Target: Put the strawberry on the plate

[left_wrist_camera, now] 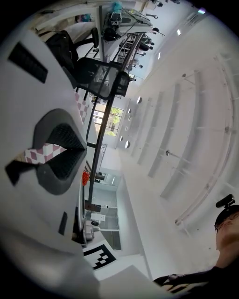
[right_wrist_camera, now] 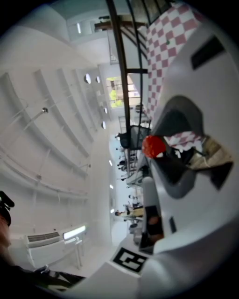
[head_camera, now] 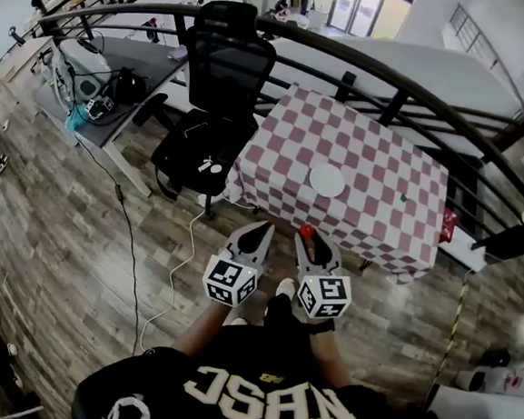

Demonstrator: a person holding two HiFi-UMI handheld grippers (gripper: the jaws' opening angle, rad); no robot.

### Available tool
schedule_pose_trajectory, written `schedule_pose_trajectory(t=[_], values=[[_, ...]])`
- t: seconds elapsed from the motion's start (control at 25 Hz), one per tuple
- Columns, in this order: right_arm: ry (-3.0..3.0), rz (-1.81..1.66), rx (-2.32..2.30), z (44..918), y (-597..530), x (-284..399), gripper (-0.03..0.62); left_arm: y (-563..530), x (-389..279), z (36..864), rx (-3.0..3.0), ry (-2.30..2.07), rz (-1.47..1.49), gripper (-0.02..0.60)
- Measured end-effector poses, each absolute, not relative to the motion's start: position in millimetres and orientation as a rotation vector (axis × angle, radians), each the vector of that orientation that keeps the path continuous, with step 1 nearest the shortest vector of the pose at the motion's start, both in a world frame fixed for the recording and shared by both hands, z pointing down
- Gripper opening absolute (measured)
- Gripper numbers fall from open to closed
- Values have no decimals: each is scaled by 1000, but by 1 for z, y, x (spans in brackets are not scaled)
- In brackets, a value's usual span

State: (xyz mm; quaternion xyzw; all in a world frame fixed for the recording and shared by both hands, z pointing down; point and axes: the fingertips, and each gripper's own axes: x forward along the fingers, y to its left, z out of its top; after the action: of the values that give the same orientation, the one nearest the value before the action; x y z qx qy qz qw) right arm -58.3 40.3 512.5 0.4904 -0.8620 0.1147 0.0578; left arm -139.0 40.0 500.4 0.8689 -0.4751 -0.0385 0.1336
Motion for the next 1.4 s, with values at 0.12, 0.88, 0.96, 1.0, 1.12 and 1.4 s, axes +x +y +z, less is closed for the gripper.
schedule_pose_trajectory(t=[0.12,0.88,0.96,1.0,1.12,1.4], values=[[-2676,277,1520,485,-11,-37,144,-3,-108,481,2592,-1387,-82,15],[-2533,221,1646,509,-138,103,144,-140,18,494,2615,-1433,46,15],[-2530,280,1646,517,-147,106,144,-146,22,496,2614,-1428,58,15],[-2532,298,1642,519,-151,105,144,-149,22,497,2612,-1429,64,15],[-2539,296,1623,519,-163,99,144,-160,16,508,2585,-1432,90,15],[-2455,360,1625,542,-201,109,144,-205,19,525,2584,-1348,136,15]])
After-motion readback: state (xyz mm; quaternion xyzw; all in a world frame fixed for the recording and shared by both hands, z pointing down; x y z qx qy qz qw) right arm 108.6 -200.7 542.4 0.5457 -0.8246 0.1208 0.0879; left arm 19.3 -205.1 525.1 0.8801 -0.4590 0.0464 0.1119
